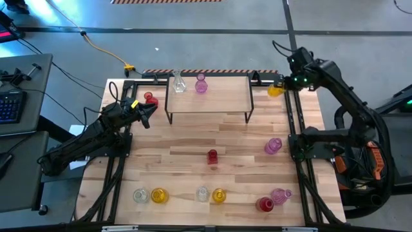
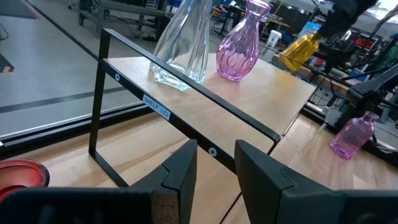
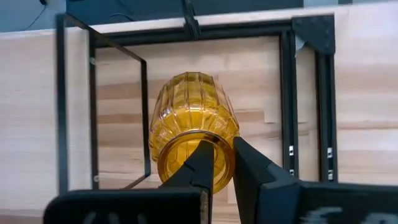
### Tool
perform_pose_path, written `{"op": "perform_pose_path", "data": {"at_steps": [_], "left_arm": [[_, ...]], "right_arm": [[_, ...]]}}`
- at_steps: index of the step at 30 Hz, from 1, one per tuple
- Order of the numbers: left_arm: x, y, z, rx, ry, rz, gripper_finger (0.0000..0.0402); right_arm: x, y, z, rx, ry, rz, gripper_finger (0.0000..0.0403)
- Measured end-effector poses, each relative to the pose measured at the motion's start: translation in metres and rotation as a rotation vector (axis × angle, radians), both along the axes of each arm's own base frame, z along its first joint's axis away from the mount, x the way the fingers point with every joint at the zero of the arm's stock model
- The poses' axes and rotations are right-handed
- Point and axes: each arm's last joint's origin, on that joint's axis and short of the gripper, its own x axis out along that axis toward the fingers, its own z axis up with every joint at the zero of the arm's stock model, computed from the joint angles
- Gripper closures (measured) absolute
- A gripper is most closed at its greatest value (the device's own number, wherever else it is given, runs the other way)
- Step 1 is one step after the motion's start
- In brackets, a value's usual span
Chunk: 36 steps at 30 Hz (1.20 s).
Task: Sort vases onto shelf
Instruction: Put the top yellow vase on the shelf
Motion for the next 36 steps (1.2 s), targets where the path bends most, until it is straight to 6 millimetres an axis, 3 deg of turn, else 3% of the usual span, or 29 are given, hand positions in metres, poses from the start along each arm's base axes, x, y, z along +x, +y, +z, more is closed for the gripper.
{"op": "perform_pose_path", "data": {"at_steps": [10, 17, 26, 36], "left_arm": [[0.000, 0.000, 0.000, 0.000, 0.000, 0.000, 0.0300], [0.000, 0.000, 0.000, 0.000, 0.000, 0.000, 0.0300], [0.000, 0.000, 0.000, 0.000, 0.000, 0.000, 0.0300], [0.000, 0.000, 0.000, 0.000, 0.000, 0.000, 0.0300]], "right_arm": [[0.029, -0.016, 0.048, -0.057, 0.019, 0.122, 0.0386], [0.061, -0.034, 0.067, -0.076, 0.053, 0.220, 0.0386], [0.111, -0.058, 0.071, -0.084, 0.082, 0.373, 0.0386], [0.165, -0.063, 0.065, -0.126, 0.114, 0.611, 0.0386]]}}
